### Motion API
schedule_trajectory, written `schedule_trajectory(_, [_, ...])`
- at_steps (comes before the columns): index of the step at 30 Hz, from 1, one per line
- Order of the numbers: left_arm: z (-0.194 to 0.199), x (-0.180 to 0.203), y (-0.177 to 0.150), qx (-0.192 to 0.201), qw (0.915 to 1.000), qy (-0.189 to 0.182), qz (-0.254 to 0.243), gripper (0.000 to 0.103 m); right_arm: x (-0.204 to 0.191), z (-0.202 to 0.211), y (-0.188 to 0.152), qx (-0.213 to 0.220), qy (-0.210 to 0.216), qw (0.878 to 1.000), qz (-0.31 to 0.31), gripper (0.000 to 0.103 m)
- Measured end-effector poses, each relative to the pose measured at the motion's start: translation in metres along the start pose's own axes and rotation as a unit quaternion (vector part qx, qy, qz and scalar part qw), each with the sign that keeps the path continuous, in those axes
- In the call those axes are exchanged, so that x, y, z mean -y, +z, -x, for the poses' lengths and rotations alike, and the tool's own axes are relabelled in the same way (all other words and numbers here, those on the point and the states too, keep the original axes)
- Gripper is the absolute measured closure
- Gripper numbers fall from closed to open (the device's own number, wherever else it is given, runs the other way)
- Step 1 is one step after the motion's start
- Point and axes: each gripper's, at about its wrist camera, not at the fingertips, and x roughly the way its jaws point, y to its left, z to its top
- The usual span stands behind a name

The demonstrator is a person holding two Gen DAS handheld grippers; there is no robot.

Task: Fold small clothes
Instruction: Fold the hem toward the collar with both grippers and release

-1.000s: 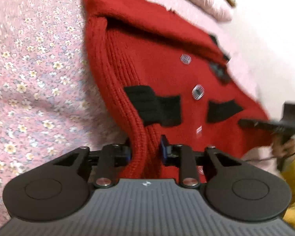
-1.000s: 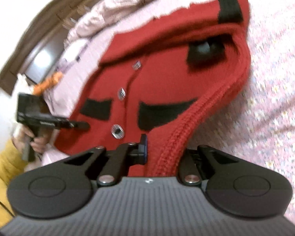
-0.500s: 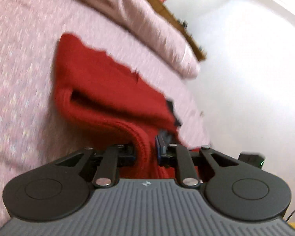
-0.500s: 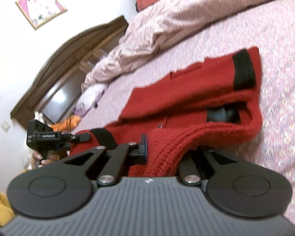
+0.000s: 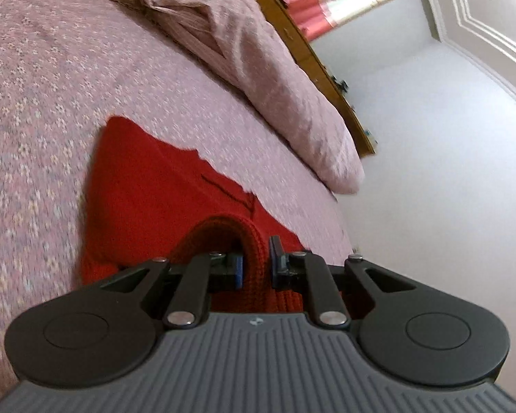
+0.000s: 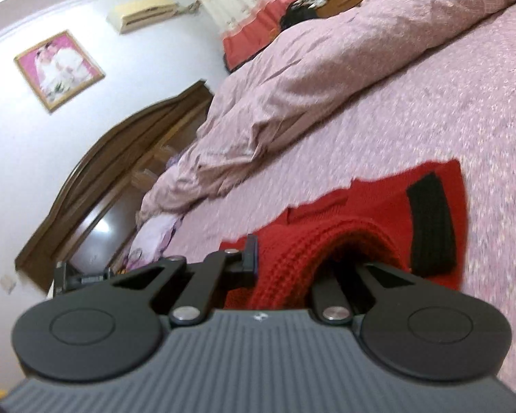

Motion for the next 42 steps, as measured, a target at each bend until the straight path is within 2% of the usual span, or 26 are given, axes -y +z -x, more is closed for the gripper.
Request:
schedule_trajectory(5, [-0.019, -0.017, 0.025, 0.013, 0.9991, 0.034, 0.023, 0.087, 0.022, -0.025, 0.018, 0.01, -0.023, 0.999, -0.028, 0.092])
schedule_trajectory(11, [-0.046, -0.056, 0.044, 0.022, 0.9883, 0.132, 0.074, 0.087, 0.058, -0.062, 0.022, -0.004, -0.073, 0.994, -0.082, 0.09])
schedule_trajectory(12, [-0.049, -0.062, 0.044, 0.022, 0.9869, 0.138, 0.08, 0.087, 0.064, -0.069, 0.021, -0.011, -0.088, 0.992, -0.091, 0.09])
schedule_trajectory(14, [-0.049, -0.07, 0.043, 0.025, 0.9871, 0.127, 0.094, 0.087, 0.075, -0.08, 0.015, -0.022, -0.117, 0.987, -0.104, 0.09])
schedule_trajectory(16, [-0.047, -0.068, 0.043, 0.027, 0.9876, 0.123, 0.094, 0.087, 0.083, -0.086, 0.007, -0.023, -0.121, 0.987, -0.103, 0.092])
schedule_trajectory(22, [-0.041, -0.044, 0.046, 0.014, 0.9865, 0.157, 0.042, 0.084, 0.072, -0.075, -0.004, -0.012, -0.122, 0.99, -0.07, 0.088])
schedule_trajectory(24, [-0.036, -0.036, 0.043, 0.016, 0.9858, 0.166, 0.022, 0.07, 0.066, -0.068, -0.003, -0.012, -0.129, 0.99, -0.058, 0.076])
schedule_trajectory(26, [-0.026, -0.028, 0.038, 0.022, 0.986, 0.165, 0.007, 0.056, 0.058, -0.059, -0.004, -0.007, -0.127, 0.991, -0.047, 0.05])
schedule_trajectory(28, [-0.016, -0.02, 0.029, 0.024, 0.9871, 0.157, -0.013, 0.052, 0.048, -0.046, -0.005, 0.007, -0.129, 0.991, -0.03, 0.042])
schedule_trajectory(34, [-0.001, 0.006, 0.01, 0.02, 0.9866, 0.146, -0.071, 0.052, 0.036, -0.018, -0.009, 0.01, -0.126, 0.992, 0.004, 0.042])
schedule_trajectory(40, [-0.001, 0.032, -0.009, 0.012, 0.9805, 0.145, -0.132, 0.051, 0.03, -0.019, -0.014, -0.006, -0.163, 0.986, 0.041, 0.042])
schedule_trajectory(42, [-0.006, 0.035, -0.011, 0.01, 0.9771, 0.157, -0.143, 0.051, 0.031, -0.02, -0.017, -0.007, -0.168, 0.985, 0.042, 0.042])
